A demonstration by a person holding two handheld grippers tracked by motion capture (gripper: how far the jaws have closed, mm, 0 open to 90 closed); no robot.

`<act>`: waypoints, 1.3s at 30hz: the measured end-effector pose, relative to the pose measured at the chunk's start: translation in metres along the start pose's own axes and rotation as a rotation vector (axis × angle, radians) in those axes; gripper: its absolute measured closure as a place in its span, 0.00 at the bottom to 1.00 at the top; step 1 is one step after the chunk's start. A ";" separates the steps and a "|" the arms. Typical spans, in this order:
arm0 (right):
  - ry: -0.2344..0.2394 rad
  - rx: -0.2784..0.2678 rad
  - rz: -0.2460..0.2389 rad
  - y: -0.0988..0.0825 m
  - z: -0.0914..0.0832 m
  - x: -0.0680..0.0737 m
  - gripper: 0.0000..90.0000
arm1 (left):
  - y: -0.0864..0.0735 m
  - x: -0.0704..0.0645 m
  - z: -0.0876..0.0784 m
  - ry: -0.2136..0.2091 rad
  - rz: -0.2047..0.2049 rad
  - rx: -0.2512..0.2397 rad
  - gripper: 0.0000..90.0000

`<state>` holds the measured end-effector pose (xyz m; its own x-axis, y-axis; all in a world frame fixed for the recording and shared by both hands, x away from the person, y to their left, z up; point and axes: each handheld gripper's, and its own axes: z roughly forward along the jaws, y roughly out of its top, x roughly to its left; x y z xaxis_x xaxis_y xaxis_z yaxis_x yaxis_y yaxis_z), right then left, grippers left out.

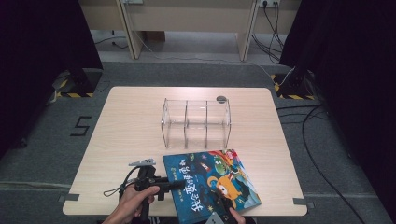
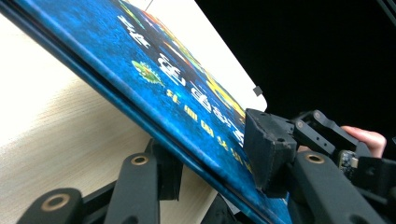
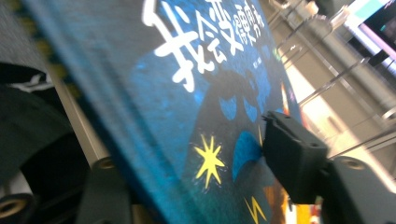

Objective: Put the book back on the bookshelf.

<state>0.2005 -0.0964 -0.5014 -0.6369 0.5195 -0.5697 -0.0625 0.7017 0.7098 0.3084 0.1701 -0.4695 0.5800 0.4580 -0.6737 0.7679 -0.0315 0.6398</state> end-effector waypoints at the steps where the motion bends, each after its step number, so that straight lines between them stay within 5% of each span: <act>1: -0.008 0.000 -0.019 0.001 -0.001 0.001 0.53 | 0.000 0.000 0.000 0.003 0.003 -0.001 0.64; 4: -0.017 -0.008 -0.048 0.004 -0.005 0.003 0.60 | 0.001 -0.001 -0.001 0.003 0.017 0.003 0.62; 9: -0.024 -0.021 -0.013 0.004 -0.008 0.001 0.62 | 0.001 -0.004 0.000 -0.017 0.042 0.010 0.50; 12: -0.055 -0.063 0.019 0.006 -0.015 -0.007 0.69 | 0.001 -0.007 -0.001 -0.076 0.059 0.046 0.32; 14: -0.062 -0.072 0.013 0.007 -0.016 -0.009 0.71 | -0.001 -0.008 -0.003 -0.092 0.059 0.046 0.30; 17: -0.077 -0.110 0.093 0.007 -0.024 -0.021 0.73 | -0.001 -0.007 -0.011 -0.157 0.033 0.022 0.28; 20: -0.075 -0.117 0.118 0.007 -0.025 -0.025 0.73 | 0.000 -0.007 -0.017 -0.161 0.050 0.002 0.27; 28: -0.079 -0.125 0.172 0.005 -0.027 -0.036 0.73 | 0.006 -0.006 -0.033 -0.143 0.099 -0.072 0.25; 31: -0.080 -0.137 0.208 0.004 -0.029 -0.042 0.73 | 0.007 -0.006 -0.037 -0.096 0.155 -0.082 0.25; 35: -0.078 -0.152 0.245 0.004 -0.031 -0.048 0.73 | 0.006 -0.002 -0.036 -0.071 0.166 -0.094 0.25; 39: -0.080 -0.181 0.310 0.002 -0.036 -0.057 0.73 | 0.004 0.006 -0.032 -0.001 0.204 -0.077 0.25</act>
<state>0.2092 -0.1424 -0.4530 -0.5855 0.7351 -0.3418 -0.0156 0.4113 0.9114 0.3061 0.2007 -0.4590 0.7216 0.4486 -0.5273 0.6113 -0.0553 0.7895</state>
